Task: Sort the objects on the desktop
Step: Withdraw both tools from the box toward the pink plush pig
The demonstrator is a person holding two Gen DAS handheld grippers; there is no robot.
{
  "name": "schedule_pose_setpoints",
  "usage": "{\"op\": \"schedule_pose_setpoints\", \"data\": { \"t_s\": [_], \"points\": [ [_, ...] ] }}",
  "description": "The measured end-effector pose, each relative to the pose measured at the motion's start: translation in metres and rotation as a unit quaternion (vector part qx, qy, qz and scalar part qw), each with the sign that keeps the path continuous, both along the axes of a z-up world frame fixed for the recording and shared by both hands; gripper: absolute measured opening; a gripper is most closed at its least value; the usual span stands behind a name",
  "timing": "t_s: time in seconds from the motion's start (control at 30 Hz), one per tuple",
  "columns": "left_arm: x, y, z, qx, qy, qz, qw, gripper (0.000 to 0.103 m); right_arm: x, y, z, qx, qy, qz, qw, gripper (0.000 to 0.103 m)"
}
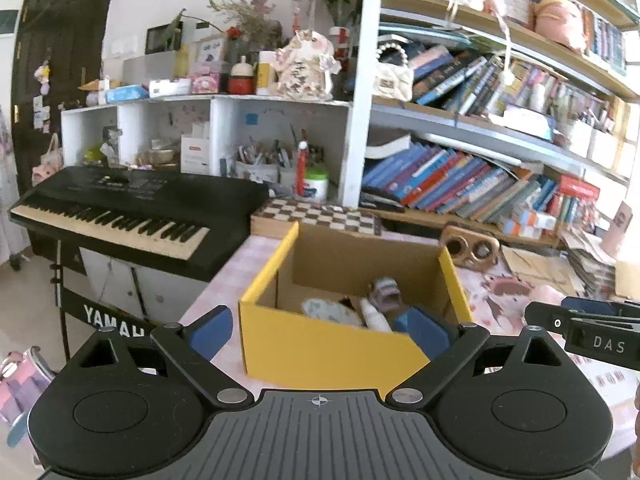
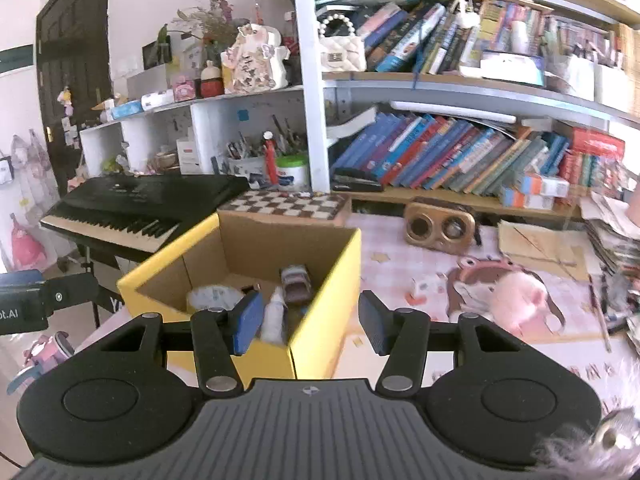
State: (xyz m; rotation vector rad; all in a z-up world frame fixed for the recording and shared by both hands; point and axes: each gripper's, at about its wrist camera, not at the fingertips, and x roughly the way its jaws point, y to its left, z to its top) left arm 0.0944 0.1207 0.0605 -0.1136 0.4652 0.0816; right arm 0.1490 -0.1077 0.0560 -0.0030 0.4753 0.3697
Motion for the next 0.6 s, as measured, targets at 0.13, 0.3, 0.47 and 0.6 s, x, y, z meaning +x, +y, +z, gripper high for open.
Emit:
{"op": "schedule_pose_setpoints", "data": {
  "t_s": [0.13,0.3,0.47,0.6],
  "points": [
    [-0.013,-0.005,-0.003,-0.005,0.002,-0.013,0.9999,0.096,-0.024,-0.009,-0.006,-0.001,0.005,-0.015,1.000,0.051],
    [-0.028,-0.016,-0.008,-0.003,0.008,-0.032,0.9994,0.096,-0.050,-0.016,-0.015,-0.001,0.010,-0.028,1.000,0.051],
    [-0.038,-0.025,-0.017,-0.012,0.018,-0.043,0.9988,0.096,-0.069,-0.021,-0.025,-0.010,0.017,-0.036,0.999,0.051],
    [-0.044,-0.034,-0.023,-0.014,0.029,-0.060,0.9977,0.096,-0.083,-0.027,-0.031,-0.024,0.013,-0.045,0.999,0.051]
  ]
}}
